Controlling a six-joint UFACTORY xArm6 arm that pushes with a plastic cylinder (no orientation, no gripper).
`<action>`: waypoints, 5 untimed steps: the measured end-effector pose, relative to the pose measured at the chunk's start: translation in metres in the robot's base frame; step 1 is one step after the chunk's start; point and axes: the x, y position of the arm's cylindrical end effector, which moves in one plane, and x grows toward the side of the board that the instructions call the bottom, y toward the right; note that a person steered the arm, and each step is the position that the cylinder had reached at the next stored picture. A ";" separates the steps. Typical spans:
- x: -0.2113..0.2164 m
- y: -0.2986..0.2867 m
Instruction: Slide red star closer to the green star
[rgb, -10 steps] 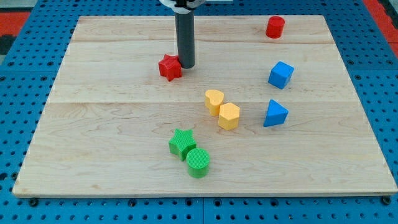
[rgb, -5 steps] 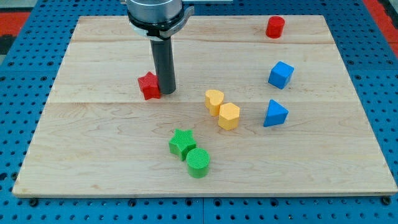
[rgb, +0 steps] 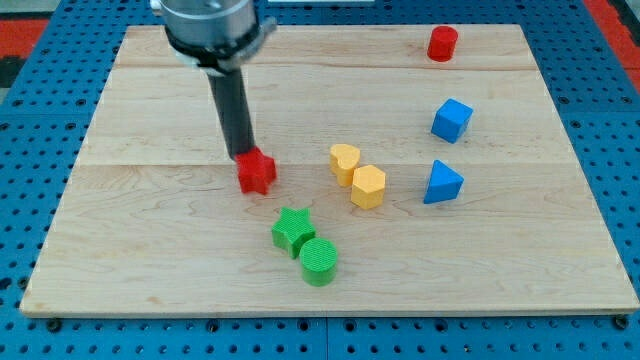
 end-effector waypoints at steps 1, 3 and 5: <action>-0.026 0.004; 0.034 0.007; -0.017 0.012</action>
